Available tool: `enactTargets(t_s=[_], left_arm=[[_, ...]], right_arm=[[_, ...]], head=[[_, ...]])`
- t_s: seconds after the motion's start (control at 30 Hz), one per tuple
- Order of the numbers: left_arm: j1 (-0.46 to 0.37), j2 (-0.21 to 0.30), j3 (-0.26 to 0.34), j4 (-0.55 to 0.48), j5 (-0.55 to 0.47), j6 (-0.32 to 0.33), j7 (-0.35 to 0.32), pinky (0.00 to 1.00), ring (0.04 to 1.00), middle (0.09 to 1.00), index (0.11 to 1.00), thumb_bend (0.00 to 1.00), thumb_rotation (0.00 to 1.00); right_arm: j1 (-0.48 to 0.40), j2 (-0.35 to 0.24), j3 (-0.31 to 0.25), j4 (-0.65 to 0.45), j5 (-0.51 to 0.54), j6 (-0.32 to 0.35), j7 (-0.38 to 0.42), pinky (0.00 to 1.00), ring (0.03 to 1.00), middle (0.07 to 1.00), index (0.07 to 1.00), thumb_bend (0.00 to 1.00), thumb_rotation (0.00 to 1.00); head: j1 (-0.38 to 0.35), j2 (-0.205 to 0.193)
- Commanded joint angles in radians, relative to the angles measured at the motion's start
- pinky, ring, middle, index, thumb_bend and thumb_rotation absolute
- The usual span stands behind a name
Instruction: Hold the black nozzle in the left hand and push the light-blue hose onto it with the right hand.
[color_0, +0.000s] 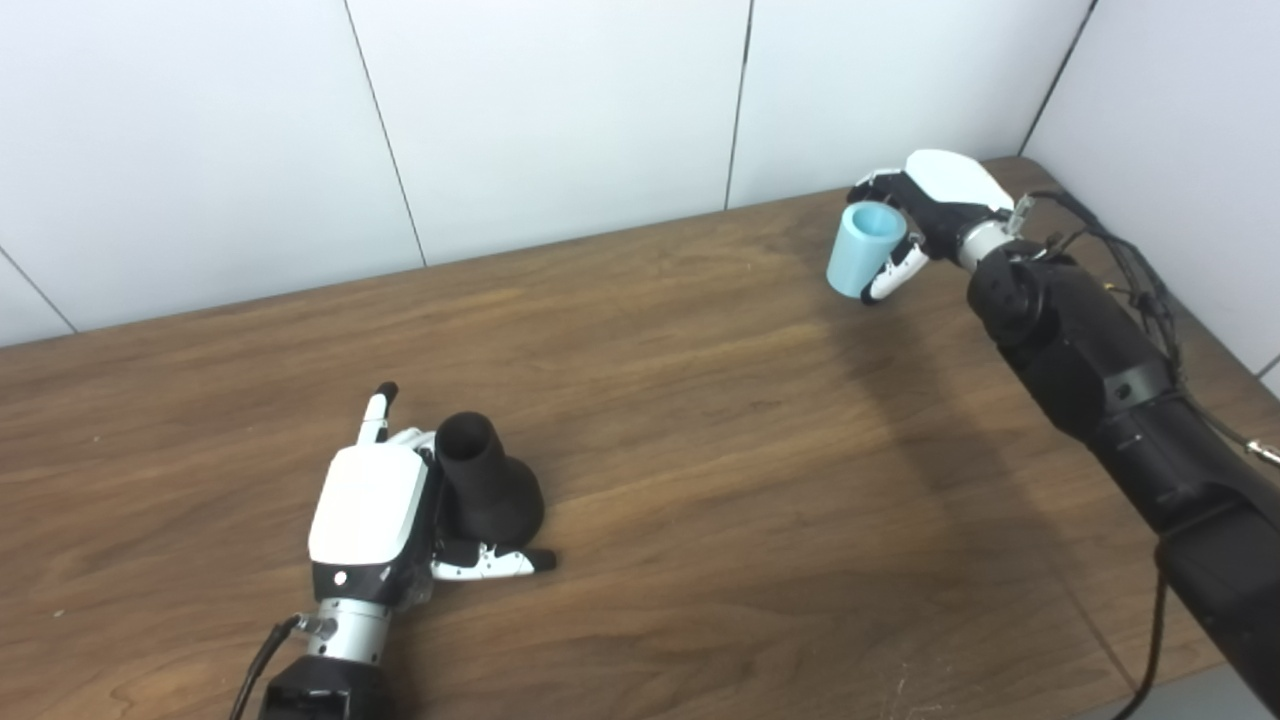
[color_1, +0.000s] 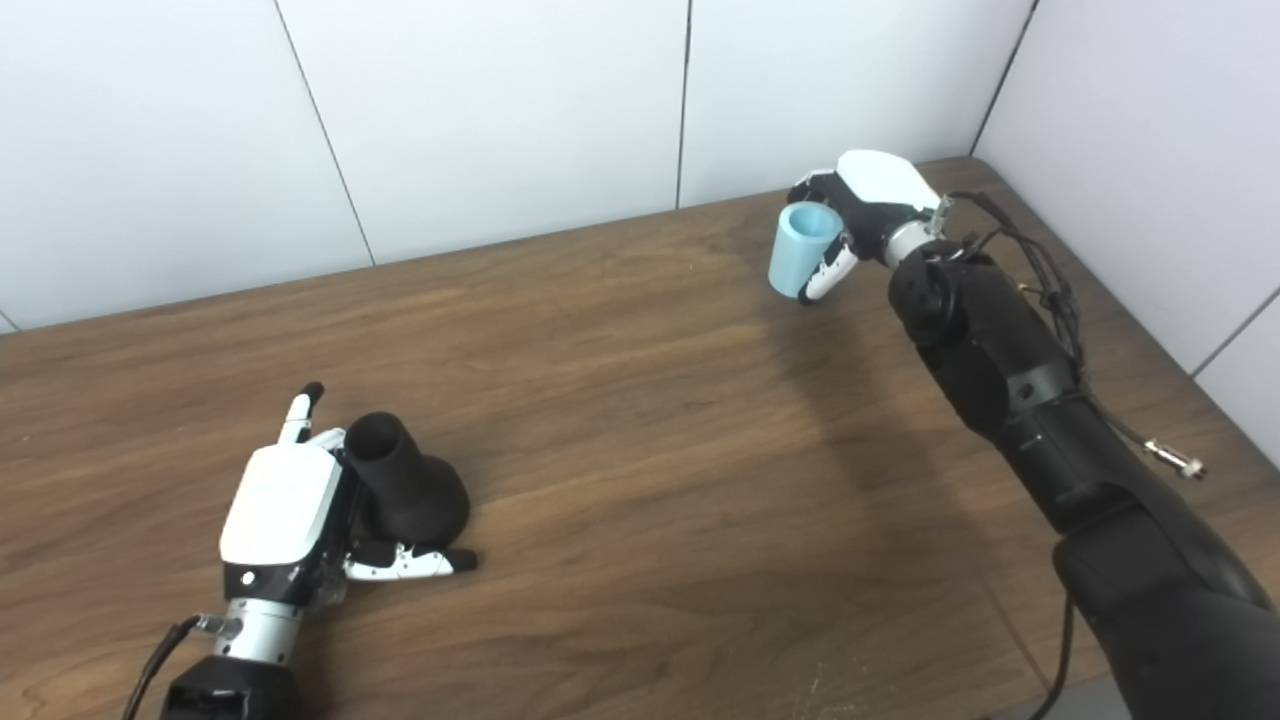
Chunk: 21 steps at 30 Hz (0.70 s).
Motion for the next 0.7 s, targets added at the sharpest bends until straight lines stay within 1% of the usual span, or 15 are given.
enactTargets(t_s=[0.0, 0.07, 0.17, 0.27, 0.37, 0.4, 0.43, 0.47, 0.5, 0.53, 0.57, 0.63, 0.67], left_arm=[[0.143, 0.049, -0.025, 0.12, 0.012, 0.016, -0.02, 1.0, 0.592, 0.473, 0.493, 0.53, 0.0], [0.144, 0.049, -0.025, 0.124, 0.01, 0.013, -0.013, 1.0, 0.601, 0.472, 0.493, 0.53, 0.0], [0.143, 0.049, -0.025, 0.127, 0.009, 0.009, -0.008, 1.0, 0.601, 0.468, 0.494, 0.53, 0.0], [0.143, 0.05, -0.027, 0.125, 0.012, 0.012, -0.015, 1.0, 0.594, 0.478, 0.492, 0.53, 0.0], [0.142, 0.049, -0.028, 0.127, 0.012, 0.012, -0.016, 1.0, 0.59, 0.477, 0.492, 0.53, 0.0], [0.144, 0.049, -0.027, 0.123, 0.01, 0.012, -0.018, 1.0, 0.592, 0.476, 0.492, 0.53, 0.0], [0.146, 0.049, -0.026, 0.119, 0.008, 0.013, -0.021, 1.0, 0.593, 0.473, 0.493, 0.53, 0.0], [0.147, 0.049, -0.026, 0.117, 0.008, 0.014, -0.023, 1.0, 0.595, 0.471, 0.494, 0.53, 0.0], [0.147, 0.049, -0.027, 0.115, 0.01, 0.016, -0.023, 1.0, 0.595, 0.47, 0.494, 0.53, 0.0], [0.148, 0.049, -0.028, 0.116, 0.013, 0.017, -0.023, 1.0, 0.596, 0.473, 0.493, 0.53, 0.0], [0.147, 0.049, -0.028, 0.116, 0.013, 0.015, -0.02, 1.0, 0.595, 0.473, 0.493, 0.53, 0.0], [0.148, 0.049, -0.028, 0.116, 0.01, 0.012, -0.017, 1.0, 0.59, 0.472, 0.493, 0.53, 0.0], [0.148, 0.049, -0.027, 0.115, 0.008, 0.011, -0.018, 1.0, 0.59, 0.472, 0.493, 0.53, 0.0]], right_arm=[[-0.055, -0.025, -0.032, -0.011, 0.019, -0.011, -0.027, 0.65, 0.723, 0.758, 0.76, 0.86, 0.11], [-0.055, -0.026, -0.031, -0.003, 0.022, -0.016, -0.031, 0.63, 0.696, 0.74, 0.756, 0.86, 0.1], [-0.052, -0.026, -0.028, -0.004, 0.021, -0.012, -0.03, 0.62, 0.681, 0.727, 0.752, 0.85, 0.1], [-0.048, -0.028, -0.025, -0.001, 0.018, -0.023, -0.042, 0.6, 0.661, 0.709, 0.739, 0.84, 0.08], [-0.044, -0.033, -0.009, 0.001, -0.018, -0.024, -0.071, 0.57, 0.629, 0.674, 0.702, 0.8, 0.09], [-0.041, -0.033, -0.005, -0.002, -0.035, -0.021, -0.09, 0.54, 0.582, 0.631, 0.667, 0.77, 0.08], [-0.038, -0.03, -0.005, -0.004, -0.047, -0.02, -0.108, 0.51, 0.549, 0.6, 0.582, 0.65, 0.1], [-0.036, -0.028, -0.006, -0.005, -0.054, -0.021, -0.121, 0.48, 0.514, 0.526, 0.539, 0.58, 0.04], [-0.034, -0.026, -0.007, -0.005, -0.059, -0.022, -0.136, 0.47, 0.503, 0.501, 0.524, 0.55, 0.02], [-0.032, -0.024, -0.007, -0.003, -0.062, -0.022, -0.148, 0.43, 0.47, 0.477, 0.52, 0.54, 0.01], [-0.031, -0.021, -0.008, -0.003, -0.065, -0.018, -0.156, 0.33, 0.398, 0.437, 0.518, 0.53, 0.0], [-0.029, -0.019, -0.003, -0.003, -0.076, -0.012, -0.167, 0.28, 0.348, 0.413, 0.517, 0.53, 0.0], [-0.027, -0.02, 0.002, -0.004, -0.085, -0.011, -0.173, 0.27, 0.343, 0.411, 0.517, 0.53, 0.0]], head=[[0.0, 0.001], [0.002, 0.002], [0.002, 0.002], [0.002, 0.002], [0.002, 0.002], [0.0, 0.006], [0.0, 0.006], [0.0, 0.006], [0.001, 0.008], [0.001, 0.008], [0.001, 0.008], [0.001, 0.009], [0.001, 0.009]])
